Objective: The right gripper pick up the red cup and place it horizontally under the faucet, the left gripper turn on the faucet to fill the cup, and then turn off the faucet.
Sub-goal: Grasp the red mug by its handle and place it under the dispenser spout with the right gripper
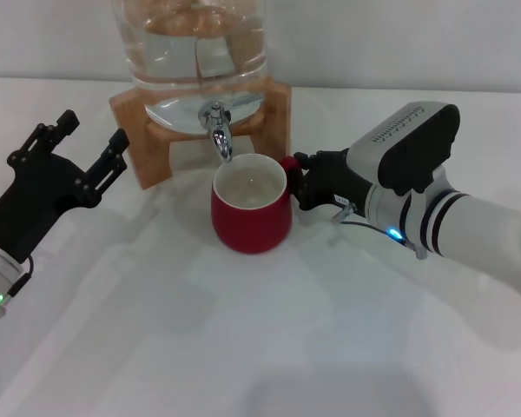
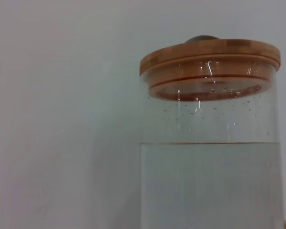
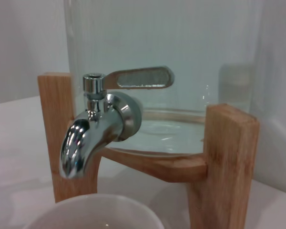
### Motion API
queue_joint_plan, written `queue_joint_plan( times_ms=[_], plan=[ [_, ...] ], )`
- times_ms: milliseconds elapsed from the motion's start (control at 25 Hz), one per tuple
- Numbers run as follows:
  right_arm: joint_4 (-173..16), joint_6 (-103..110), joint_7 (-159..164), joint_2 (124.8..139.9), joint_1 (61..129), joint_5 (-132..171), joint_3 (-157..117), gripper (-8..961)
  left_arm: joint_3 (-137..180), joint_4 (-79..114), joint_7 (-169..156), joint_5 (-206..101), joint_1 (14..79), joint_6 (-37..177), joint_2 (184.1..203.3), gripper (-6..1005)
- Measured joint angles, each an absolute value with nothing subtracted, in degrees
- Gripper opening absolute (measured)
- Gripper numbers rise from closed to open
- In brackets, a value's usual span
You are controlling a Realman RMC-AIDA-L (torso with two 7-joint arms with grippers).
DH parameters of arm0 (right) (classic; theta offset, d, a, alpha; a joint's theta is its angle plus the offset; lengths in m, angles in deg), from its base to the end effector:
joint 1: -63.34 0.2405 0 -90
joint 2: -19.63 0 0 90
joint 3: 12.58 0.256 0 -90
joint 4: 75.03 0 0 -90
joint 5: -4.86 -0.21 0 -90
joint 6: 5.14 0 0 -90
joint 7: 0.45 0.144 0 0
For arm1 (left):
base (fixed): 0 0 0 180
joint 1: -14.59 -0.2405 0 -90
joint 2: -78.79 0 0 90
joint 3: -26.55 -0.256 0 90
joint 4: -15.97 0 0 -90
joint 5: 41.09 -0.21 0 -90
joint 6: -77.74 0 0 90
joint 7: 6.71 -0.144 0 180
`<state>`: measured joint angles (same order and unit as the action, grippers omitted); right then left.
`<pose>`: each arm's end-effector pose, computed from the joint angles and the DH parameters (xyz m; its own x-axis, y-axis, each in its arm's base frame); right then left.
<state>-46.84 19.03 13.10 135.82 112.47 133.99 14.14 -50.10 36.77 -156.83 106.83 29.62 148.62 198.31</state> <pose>0.1757 0.3988 -0.1346 0.8537 -0.2542 -0.4546 -0.4934 -0.6741 -0.5497 -0.3166 0.3029 -0.0051 0.6784 -0.0643 0.7319 0.6364 -0.4464 -0.6291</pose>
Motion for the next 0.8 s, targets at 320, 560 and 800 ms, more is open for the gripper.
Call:
queue_joint_plan(
  times_ms=[320,560,800],
  plan=[
    [-45.9,18.9,13.0,135.82,112.4,134.1,13.9,201,-50.1,36.6,-156.8,106.8,29.6,148.8,198.31,757],
    [-45.4,18.1,12.8,135.82,112.7,134.2,13.8,200,-50.2,36.6,-156.8,106.8,29.6,148.7,198.31,756],
    [-45.4,17.4,12.8,135.83,113.2,134.3,14.0,200,-50.3,36.6,-156.8,106.8,29.6,148.6,198.31,756]
  ],
)
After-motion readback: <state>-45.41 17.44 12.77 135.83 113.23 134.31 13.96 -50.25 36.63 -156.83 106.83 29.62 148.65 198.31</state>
